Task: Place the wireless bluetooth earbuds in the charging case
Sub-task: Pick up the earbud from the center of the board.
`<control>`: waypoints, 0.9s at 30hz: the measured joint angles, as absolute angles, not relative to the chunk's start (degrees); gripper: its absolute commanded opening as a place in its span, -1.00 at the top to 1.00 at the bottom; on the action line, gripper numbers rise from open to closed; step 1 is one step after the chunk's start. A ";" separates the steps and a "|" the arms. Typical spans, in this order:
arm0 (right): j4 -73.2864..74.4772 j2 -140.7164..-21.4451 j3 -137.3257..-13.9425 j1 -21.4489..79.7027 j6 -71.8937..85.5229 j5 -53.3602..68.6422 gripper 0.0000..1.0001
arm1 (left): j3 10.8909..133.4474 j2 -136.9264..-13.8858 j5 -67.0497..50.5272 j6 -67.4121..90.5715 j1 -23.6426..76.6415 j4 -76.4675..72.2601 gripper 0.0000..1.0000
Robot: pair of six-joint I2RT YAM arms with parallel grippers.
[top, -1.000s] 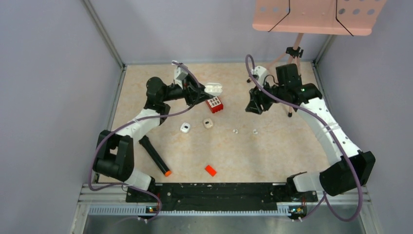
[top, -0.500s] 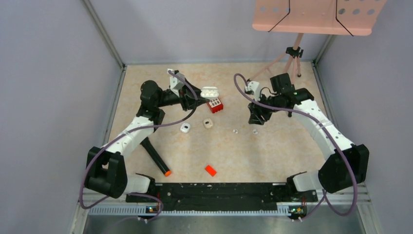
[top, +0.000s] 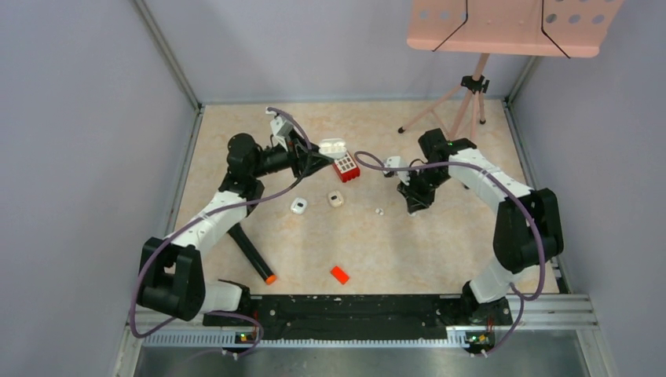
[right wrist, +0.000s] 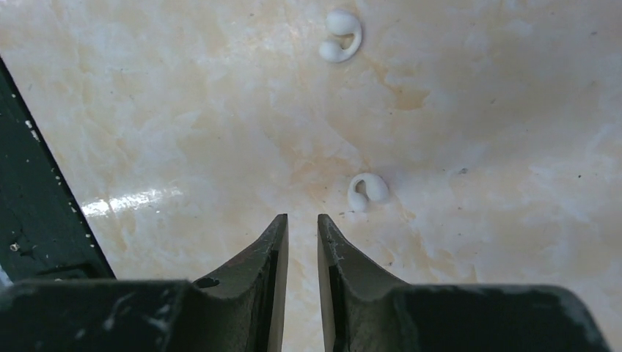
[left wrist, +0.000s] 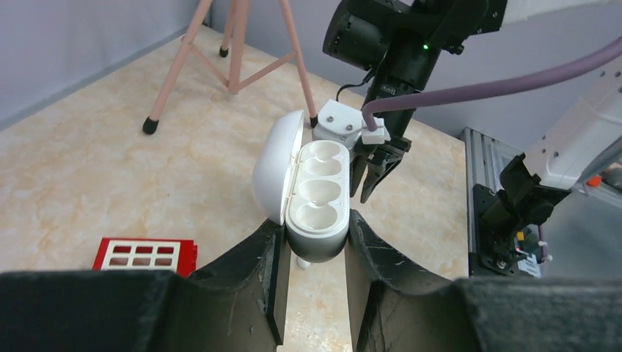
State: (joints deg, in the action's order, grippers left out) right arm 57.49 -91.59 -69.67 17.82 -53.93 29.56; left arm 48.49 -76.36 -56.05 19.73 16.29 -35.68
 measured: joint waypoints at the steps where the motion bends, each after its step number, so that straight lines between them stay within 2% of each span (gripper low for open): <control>1: 57.36 -92.79 -69.84 17.82 -53.76 28.99 0.66 | 48.16 -76.18 -55.51 20.43 15.97 -35.44 1.00; 14: 46.92 -94.80 -68.62 20.47 -30.28 21.65 0.83 | 46.26 -73.54 -48.25 22.35 10.61 -30.39 1.00; 27: 44.10 -97.89 -65.87 22.00 -18.35 16.10 0.83 | 46.26 -73.54 -47.42 22.41 9.34 -29.52 1.00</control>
